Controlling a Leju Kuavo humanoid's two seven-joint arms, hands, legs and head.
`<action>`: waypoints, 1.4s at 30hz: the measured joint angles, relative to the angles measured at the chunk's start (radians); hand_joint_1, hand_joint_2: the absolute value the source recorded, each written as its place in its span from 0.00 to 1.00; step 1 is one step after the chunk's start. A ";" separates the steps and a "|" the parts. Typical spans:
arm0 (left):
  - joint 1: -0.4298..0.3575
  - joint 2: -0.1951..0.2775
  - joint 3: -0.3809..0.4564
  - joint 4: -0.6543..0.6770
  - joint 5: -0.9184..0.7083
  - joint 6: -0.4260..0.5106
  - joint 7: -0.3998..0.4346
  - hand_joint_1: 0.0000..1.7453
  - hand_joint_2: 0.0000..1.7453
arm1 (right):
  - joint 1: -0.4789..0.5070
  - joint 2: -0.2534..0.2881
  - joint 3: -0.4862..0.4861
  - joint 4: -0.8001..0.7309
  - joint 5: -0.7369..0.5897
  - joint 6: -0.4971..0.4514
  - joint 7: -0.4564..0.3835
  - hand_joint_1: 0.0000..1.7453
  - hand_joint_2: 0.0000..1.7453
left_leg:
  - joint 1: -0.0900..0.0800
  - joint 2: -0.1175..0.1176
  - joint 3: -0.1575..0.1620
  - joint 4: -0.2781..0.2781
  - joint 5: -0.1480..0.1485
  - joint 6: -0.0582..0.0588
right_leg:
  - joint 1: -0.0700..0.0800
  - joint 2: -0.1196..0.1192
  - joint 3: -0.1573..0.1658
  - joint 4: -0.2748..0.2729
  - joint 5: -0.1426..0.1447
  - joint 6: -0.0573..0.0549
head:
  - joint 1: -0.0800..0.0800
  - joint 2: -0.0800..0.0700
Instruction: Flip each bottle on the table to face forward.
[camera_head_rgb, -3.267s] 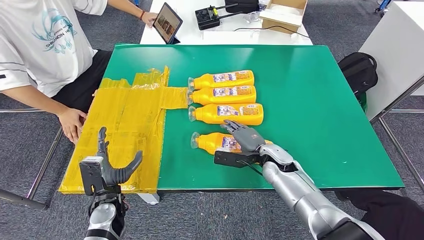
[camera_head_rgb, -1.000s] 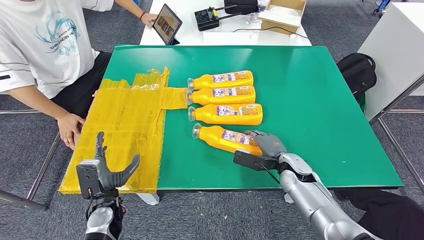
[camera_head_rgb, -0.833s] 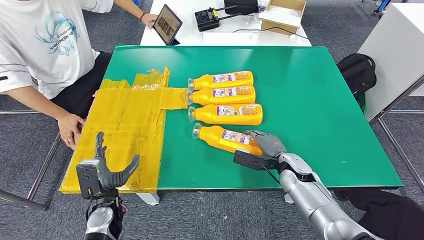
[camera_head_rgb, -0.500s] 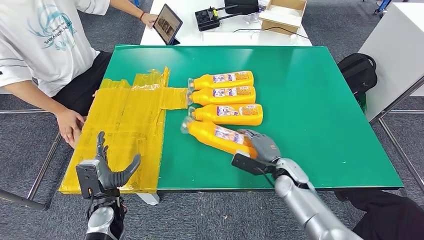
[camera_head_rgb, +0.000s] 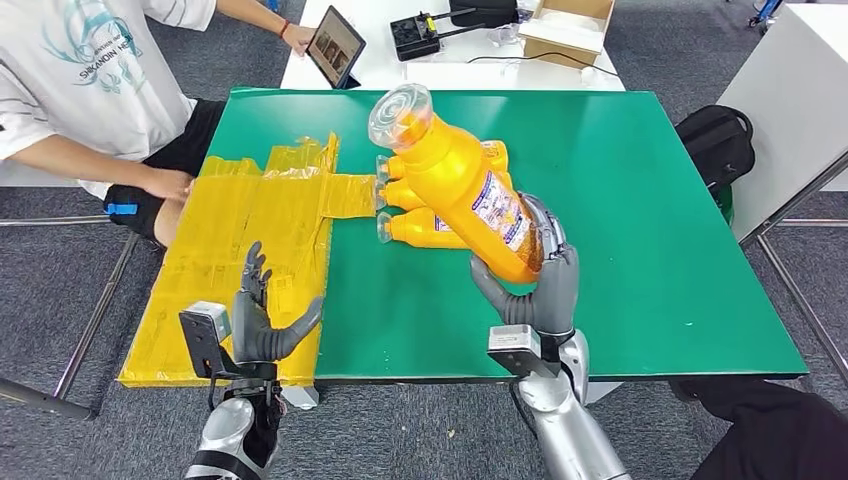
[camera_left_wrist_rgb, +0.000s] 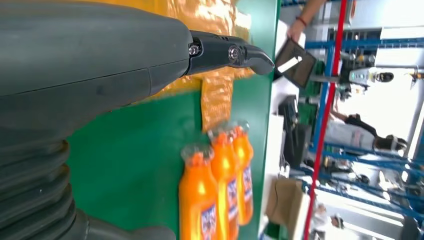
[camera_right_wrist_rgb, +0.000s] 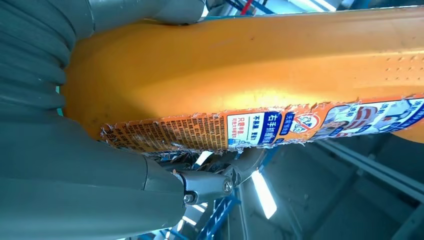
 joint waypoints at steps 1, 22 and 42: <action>0.002 0.000 -0.008 -0.006 0.008 -0.010 0.001 0.00 1.00 | 0.002 0.003 -0.002 -0.001 0.000 -0.001 0.000 1.00 1.00 | 0.000 0.000 0.000 0.000 0.000 0.000 | 0.000 0.000 0.000 0.000 0.000 0.000 | 0.000 0.000; -0.053 -0.003 -0.200 -0.041 0.122 -0.188 0.014 0.00 1.00 | 0.106 0.079 0.029 0.128 0.078 0.153 0.018 1.00 1.00 | 0.001 -0.001 -0.002 0.000 0.000 0.000 | 0.002 -0.002 -0.002 0.000 0.000 0.000 | 0.000 0.000; -0.065 -0.009 -0.206 0.046 0.137 -0.198 0.031 0.00 1.00 | 0.033 0.156 0.196 0.367 0.166 0.101 0.076 1.00 1.00 | 0.001 -0.001 -0.002 0.000 0.000 0.000 | 0.001 -0.002 -0.002 0.000 0.000 0.000 | 0.000 0.000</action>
